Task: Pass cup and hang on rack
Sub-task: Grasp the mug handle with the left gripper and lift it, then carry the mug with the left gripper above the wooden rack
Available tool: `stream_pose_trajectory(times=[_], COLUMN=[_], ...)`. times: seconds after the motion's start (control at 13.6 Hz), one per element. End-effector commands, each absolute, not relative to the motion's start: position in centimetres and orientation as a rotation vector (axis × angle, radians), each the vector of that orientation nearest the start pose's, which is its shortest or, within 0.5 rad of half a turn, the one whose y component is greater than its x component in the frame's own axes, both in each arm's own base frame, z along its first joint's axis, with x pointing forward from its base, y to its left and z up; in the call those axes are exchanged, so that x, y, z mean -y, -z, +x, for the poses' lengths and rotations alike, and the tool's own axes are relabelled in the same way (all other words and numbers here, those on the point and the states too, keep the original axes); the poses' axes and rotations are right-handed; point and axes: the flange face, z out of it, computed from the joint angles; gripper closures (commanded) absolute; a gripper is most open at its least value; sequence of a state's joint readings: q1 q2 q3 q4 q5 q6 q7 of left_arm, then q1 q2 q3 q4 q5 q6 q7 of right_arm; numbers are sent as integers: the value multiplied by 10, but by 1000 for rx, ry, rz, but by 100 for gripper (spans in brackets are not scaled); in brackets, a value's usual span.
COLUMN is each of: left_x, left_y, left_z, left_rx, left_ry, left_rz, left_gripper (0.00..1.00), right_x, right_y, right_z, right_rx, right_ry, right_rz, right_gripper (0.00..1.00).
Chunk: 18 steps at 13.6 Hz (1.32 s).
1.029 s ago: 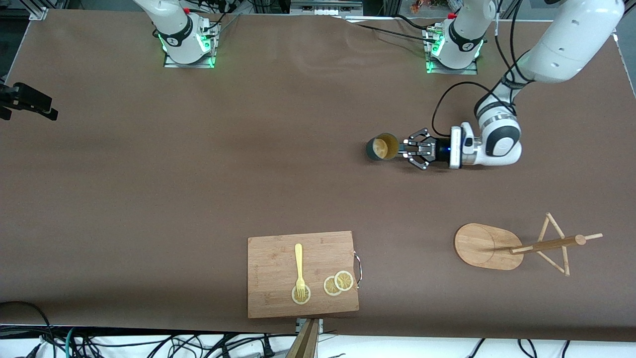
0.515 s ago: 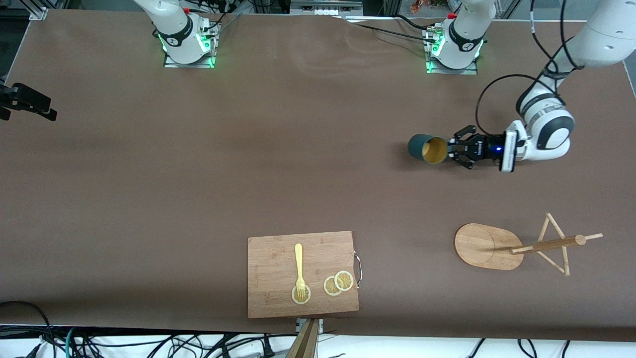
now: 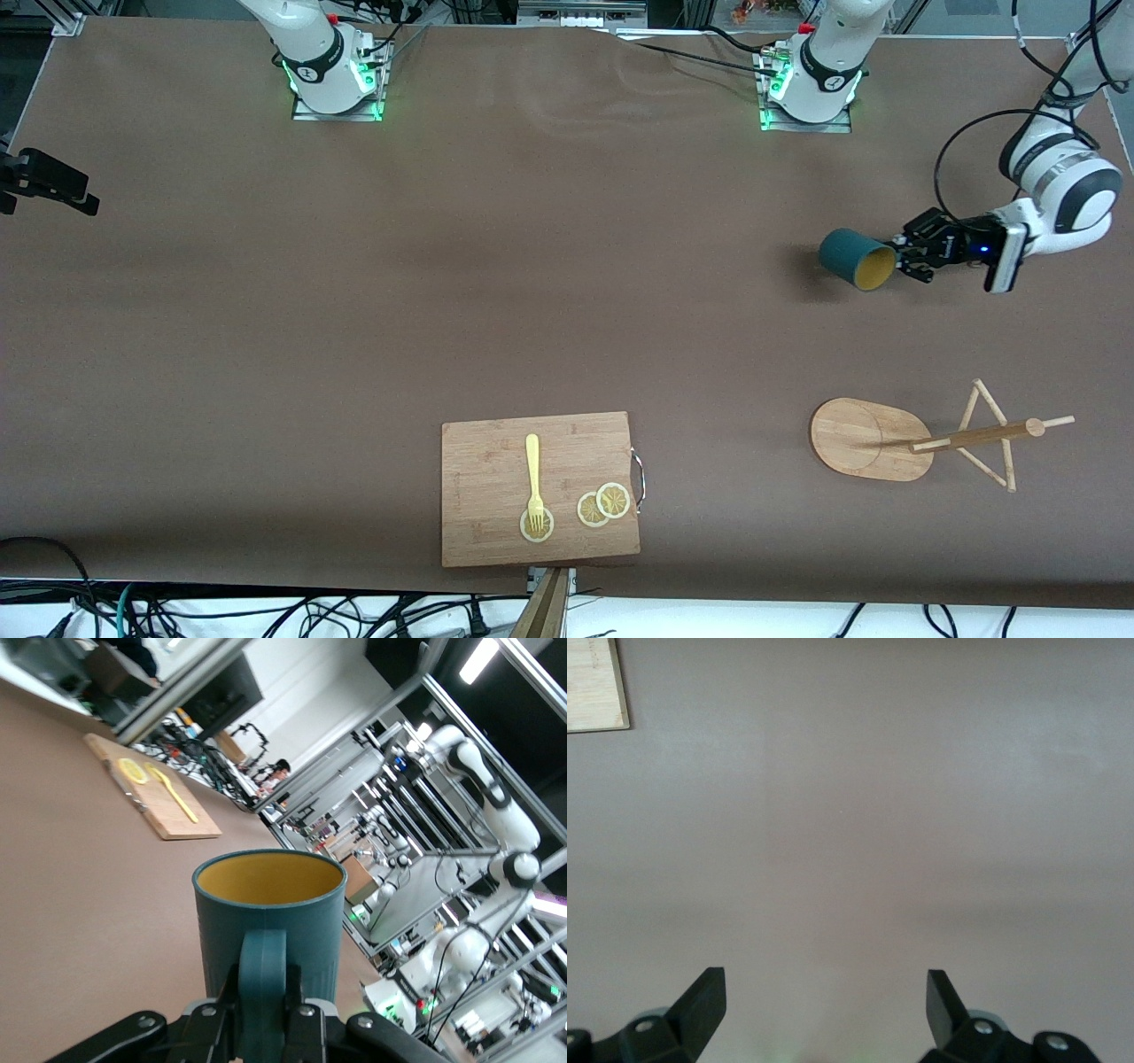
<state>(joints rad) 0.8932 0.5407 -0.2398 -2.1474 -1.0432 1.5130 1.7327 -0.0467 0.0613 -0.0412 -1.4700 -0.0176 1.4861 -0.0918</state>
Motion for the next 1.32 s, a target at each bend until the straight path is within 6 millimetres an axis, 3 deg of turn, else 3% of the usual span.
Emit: stream_pose_trajectory(times=[0.0, 0.15, 0.29, 0.51, 0.66, 0.81, 1.1, 1.25], left_x=[-227, -249, -259, -248, -236, -233, -247, -257], left_y=[-206, -231, -252, -291, -298, -300, -329, -329], left_z=[463, 485, 499, 545, 561, 564, 584, 594], left_rx=[228, 70, -56, -50, -88, -146, -304, -335], left_ry=[-487, -363, -266, -229, -234, -192, -94, -86], left_rz=[1692, 1738, 1744, 1789, 1788, 1778, 1776, 1771], left_gripper=[100, 100, 100, 100, 100, 100, 100, 100], right_x=[50, 49, 50, 44, 45, 52, 54, 61], right_y=[-631, -631, -631, -632, -633, -633, -628, -629], right_z=[562, 562, 562, 566, 567, 566, 568, 567], right_rx=[30, 31, 29, 43, 41, 22, 24, 82], right_ry=[-61, -59, -58, -13, -5, -5, -17, -15], right_rz=[-3158, -3145, -3141, -3145, -3140, -3140, -3141, -3142], right_gripper=[0, 0, 0, 0, 0, 0, 0, 0])
